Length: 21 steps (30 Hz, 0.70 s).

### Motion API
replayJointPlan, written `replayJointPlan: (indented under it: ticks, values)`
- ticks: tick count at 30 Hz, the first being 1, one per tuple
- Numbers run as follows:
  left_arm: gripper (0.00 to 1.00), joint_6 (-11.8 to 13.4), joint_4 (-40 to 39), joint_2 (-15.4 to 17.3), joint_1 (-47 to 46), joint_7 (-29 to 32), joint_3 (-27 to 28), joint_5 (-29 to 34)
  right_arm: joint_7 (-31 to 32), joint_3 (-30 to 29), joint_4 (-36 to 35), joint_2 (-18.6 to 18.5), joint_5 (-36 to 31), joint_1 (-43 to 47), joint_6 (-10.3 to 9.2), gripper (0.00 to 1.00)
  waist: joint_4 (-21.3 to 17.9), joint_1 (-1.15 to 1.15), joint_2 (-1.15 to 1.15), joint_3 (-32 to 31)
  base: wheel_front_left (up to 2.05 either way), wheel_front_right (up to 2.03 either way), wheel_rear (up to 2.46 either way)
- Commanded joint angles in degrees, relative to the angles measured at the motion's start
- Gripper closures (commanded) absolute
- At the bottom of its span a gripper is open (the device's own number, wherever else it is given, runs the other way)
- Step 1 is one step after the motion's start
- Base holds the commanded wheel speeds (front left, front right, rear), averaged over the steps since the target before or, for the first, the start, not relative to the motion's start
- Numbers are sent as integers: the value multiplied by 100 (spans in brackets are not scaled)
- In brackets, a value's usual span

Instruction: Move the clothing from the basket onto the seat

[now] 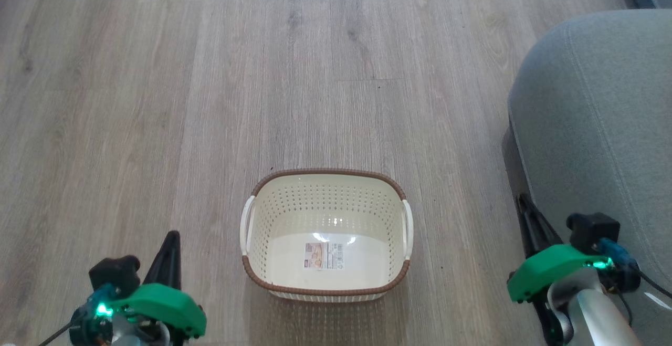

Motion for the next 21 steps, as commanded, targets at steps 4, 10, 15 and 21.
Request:
replayJointPlan:
  ticks: [4, 10, 15, 21]
  values:
    - [100, -4, -200, 18, -236, 93, 57, -389, 89, -68, -230, 6, 388, -214, 0, 100, -3, 0, 0, -10, 0, 0, 0]
    - [100, -8, -265, 22, -216, 175, 54, -782, 178, -92, -313, 19, 779, -171, 0, 100, -6, 0, 0, -23, 0, 0, 0]
    - [100, -11, -303, 24, -208, 233, 58, -1040, 240, -111, -364, 28, 1037, -146, 0, 100, -8, 0, 0, -31, 0, 0, 0]
    - [100, -14, -353, 28, -203, 327, 70, -1424, 336, -143, -435, 41, 1423, -113, 0, 100, -11, 0, 0, -44, 0, 0, 0]
